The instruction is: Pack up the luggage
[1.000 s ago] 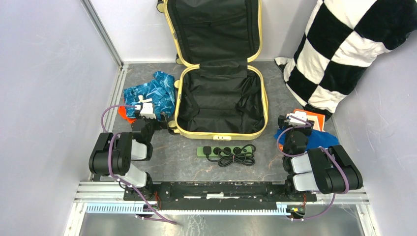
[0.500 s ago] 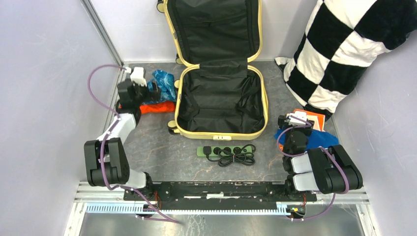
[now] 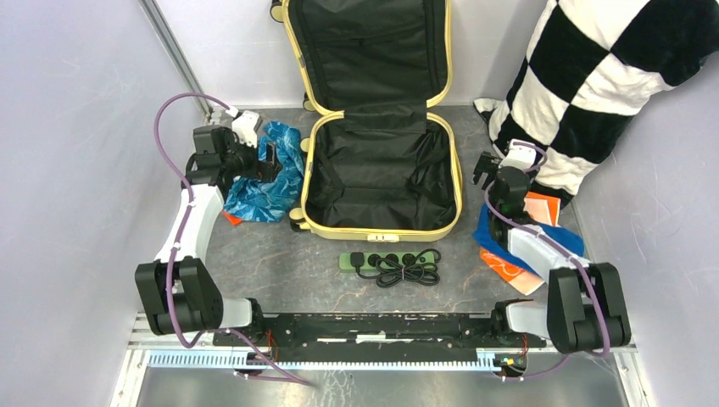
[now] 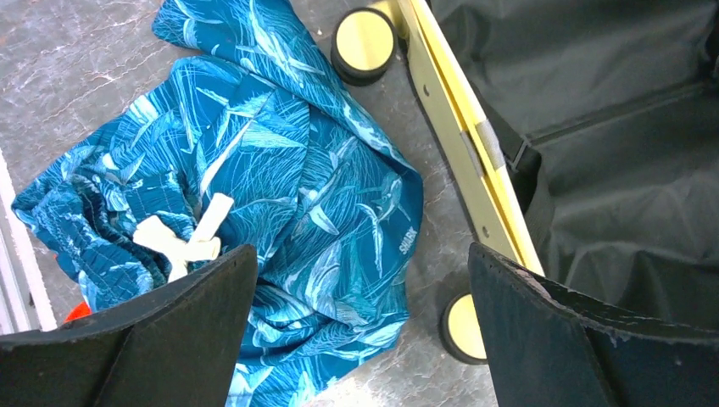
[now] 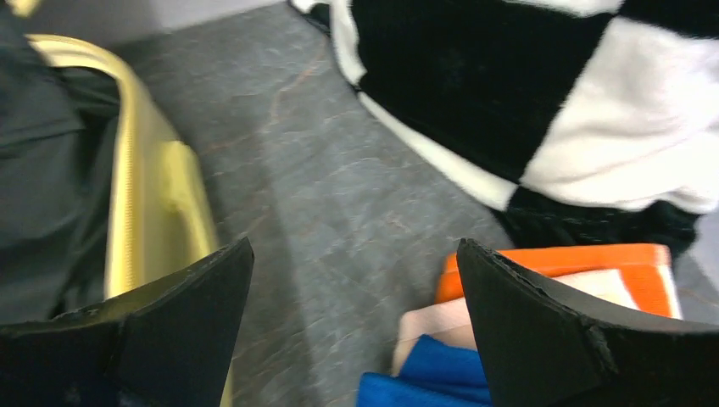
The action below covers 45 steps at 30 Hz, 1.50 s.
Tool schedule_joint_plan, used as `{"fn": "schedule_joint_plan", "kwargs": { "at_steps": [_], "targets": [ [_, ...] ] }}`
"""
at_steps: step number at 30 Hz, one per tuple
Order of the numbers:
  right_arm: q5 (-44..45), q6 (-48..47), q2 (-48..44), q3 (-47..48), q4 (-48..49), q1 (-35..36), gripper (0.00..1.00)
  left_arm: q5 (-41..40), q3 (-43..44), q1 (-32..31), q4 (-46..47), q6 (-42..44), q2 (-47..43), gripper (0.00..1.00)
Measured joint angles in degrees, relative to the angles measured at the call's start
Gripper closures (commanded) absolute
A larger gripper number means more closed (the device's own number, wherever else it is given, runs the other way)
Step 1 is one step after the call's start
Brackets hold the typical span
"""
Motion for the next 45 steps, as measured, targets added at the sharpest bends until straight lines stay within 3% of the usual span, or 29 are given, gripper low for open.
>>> {"fn": "schedule_joint_plan", "kwargs": {
  "at_steps": [4,11,22,27,34,45],
  "targets": [
    [-7.3,4.6,-6.1,-1.2,-4.3,0.0,0.02,0.4,2.1,-0.5,-2.8,4.3,3.4,0.0],
    [-4.3,3.0,-9.2,-1.3,-13.2,11.0,0.02,-6.7,6.3,-5.9,-1.5,6.2,14.2,0.0],
    [-0.7,1.9,-16.0,-0.6,-18.7,23.9,0.02,-25.0,19.8,-9.4,4.2,-2.9,30.4,0.0],
    [-0.5,1.7,-16.0,-0.6,-20.8,27.6,0.02,-28.1,23.4,-10.1,4.5,-5.3,35.5,0.04],
    [-0.5,1.4,-16.0,-0.2,-22.1,30.7,0.02,-30.0,27.3,-11.3,3.1,-8.2,40.5,0.11],
    [-0.7,1.3,-16.7,0.6,-22.3,31.2,0.02,-39.8,24.9,-15.5,6.4,-9.0,41.0,0.15]
  ]
}}
